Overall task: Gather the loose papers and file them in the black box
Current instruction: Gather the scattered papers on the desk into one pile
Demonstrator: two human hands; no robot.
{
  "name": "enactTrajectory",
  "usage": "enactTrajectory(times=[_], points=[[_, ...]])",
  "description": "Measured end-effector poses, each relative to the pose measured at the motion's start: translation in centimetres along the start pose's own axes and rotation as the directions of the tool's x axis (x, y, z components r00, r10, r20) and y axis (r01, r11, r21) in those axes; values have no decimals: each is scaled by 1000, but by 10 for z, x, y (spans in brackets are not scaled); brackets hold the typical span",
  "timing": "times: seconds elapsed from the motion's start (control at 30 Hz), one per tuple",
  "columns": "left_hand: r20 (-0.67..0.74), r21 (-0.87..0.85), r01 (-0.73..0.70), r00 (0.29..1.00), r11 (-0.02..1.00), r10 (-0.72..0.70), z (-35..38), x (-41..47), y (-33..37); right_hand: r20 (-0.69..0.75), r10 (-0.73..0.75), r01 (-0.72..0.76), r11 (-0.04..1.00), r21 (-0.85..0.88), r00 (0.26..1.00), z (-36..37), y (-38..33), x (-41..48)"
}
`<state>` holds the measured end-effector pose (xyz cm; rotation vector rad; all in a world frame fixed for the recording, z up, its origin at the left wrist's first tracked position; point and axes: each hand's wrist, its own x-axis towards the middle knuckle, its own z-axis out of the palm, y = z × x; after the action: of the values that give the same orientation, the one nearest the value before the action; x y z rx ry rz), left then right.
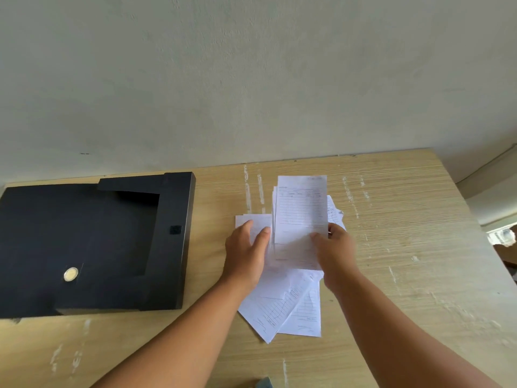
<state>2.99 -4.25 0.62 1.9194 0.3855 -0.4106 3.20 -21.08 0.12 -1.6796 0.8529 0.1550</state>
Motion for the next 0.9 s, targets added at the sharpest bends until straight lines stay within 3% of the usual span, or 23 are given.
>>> enactTrajectory(times=[0.2, 0.3, 0.4, 0.57, 0.67, 0.8, 0.9], points=[[277, 215, -135, 958, 967, 72, 39, 8, 6, -164, 43, -71, 983, -168, 986, -23, 10, 22], [368, 429, -263, 925, 864, 99, 47, 16, 4, -223, 33, -118, 918, -379, 974, -20, 10, 24], [388, 571, -329, 916, 752, 106, 47, 25, 0, -164, 1, -76, 890, -449, 986, -15, 11, 30], [428, 617, -368, 899, 695, 96, 43, 32, 1, -54, -14, -8, 920, -391, 998, -5, 0, 33], [428, 614, -358, 900, 704, 85, 44, 35, 3, -69, 43, -65, 935, -349, 997, -1, -4, 31], [432, 634, -368, 898, 681, 83, 45, 37, 4, -111, -6, -51, 862, -504, 994, 1, 3, 24], [433, 632, -360, 898, 686, 73, 46, 38, 6, -80, -48, 5, 885, -465, 996, 0, 8, 26]])
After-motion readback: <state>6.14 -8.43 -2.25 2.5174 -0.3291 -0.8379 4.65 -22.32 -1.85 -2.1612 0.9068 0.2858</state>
